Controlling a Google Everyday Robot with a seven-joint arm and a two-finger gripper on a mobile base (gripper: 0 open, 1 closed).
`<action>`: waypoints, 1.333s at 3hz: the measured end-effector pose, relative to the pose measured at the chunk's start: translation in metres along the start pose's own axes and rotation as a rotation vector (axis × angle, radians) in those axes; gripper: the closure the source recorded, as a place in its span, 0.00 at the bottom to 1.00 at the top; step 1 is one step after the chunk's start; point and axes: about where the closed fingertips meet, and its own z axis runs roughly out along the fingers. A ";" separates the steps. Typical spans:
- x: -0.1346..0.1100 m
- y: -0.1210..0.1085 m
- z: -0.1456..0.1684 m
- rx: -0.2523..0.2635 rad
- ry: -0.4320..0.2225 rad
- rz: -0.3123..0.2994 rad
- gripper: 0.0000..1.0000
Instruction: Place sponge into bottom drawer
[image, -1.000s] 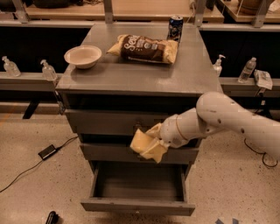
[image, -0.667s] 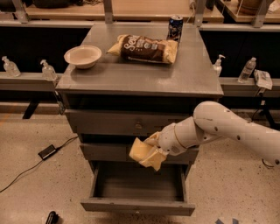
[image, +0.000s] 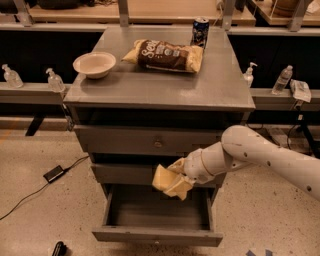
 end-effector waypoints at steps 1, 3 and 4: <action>0.073 -0.003 0.032 -0.028 -0.010 -0.012 1.00; 0.143 -0.003 0.080 -0.071 -0.048 -0.012 1.00; 0.175 -0.028 0.097 -0.033 -0.013 0.004 1.00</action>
Offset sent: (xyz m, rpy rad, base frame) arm 0.0066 -0.0646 -0.2281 0.0743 0.0323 0.0749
